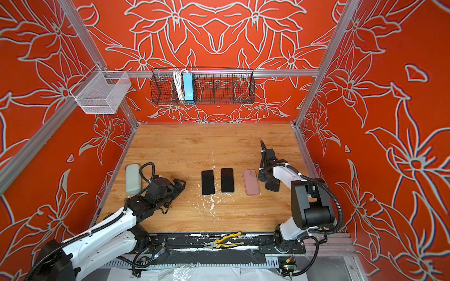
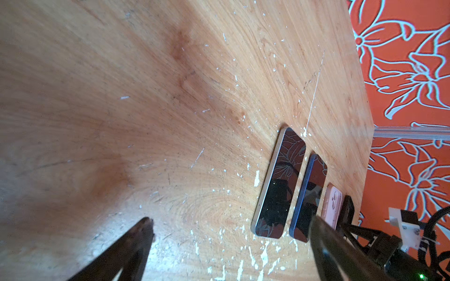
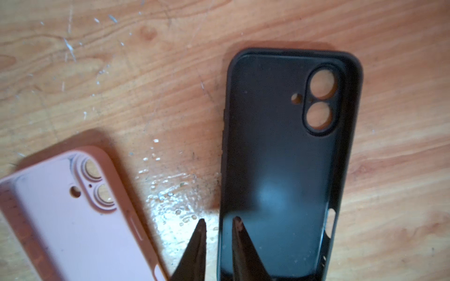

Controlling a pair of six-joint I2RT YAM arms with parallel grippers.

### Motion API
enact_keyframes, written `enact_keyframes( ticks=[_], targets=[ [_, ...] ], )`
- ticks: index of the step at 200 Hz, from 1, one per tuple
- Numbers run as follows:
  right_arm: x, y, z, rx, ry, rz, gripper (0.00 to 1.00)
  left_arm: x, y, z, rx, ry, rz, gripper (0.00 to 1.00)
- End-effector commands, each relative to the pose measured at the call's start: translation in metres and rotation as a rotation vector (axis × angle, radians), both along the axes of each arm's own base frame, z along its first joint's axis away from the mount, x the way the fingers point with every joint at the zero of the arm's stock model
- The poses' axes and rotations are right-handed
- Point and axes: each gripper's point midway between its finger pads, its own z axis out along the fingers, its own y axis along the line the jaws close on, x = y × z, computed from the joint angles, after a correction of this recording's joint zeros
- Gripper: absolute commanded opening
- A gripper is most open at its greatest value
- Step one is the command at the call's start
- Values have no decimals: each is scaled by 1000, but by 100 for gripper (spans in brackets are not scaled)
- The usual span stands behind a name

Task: Take the phone out of the phone case
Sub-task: Place the phone case at the middle-right of the table, then reset both arms

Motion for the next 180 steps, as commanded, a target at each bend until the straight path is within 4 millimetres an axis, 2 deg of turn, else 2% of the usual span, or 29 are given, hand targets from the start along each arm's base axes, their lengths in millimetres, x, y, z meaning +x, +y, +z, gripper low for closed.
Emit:
enact_keyframes(
  ticks=[1, 37, 72, 110, 146, 149, 157, 159, 163, 165, 180],
  targets=[
    [-3, -1, -1, 12, -2, -20, 27, 1, 4, 3, 9, -14, 5, 97],
    [-3, 0, 24, 21, -51, -20, 29, 12, 1, 28, 77, -98, -61, 97],
    [7, 0, 71, 20, -169, -5, 32, 37, 3, 71, 169, -233, -158, 97],
    [18, 2, 114, 16, -272, 45, 58, 67, 23, 105, 213, -328, -211, 97],
    [26, 6, 152, 32, -379, 99, 70, 91, 60, 119, 277, -332, -133, 97],
    [26, 5, 154, 31, -384, 96, 72, 94, 63, 112, 283, -308, -127, 97],
    [26, 3, 160, 26, -402, 91, 76, 98, 72, 112, 291, -305, -104, 97],
    [26, 3, 161, 24, -407, 89, 78, 99, 74, 113, 294, -309, -101, 97],
    [26, 2, 165, 20, -422, 84, 95, 101, 77, 115, 300, -316, -97, 97],
    [26, 2, 166, 20, -429, 86, 97, 101, 79, 115, 304, -319, -95, 97],
    [25, 3, 174, 22, -485, 96, 98, 104, 95, 123, 373, -338, -52, 97]
  ],
)
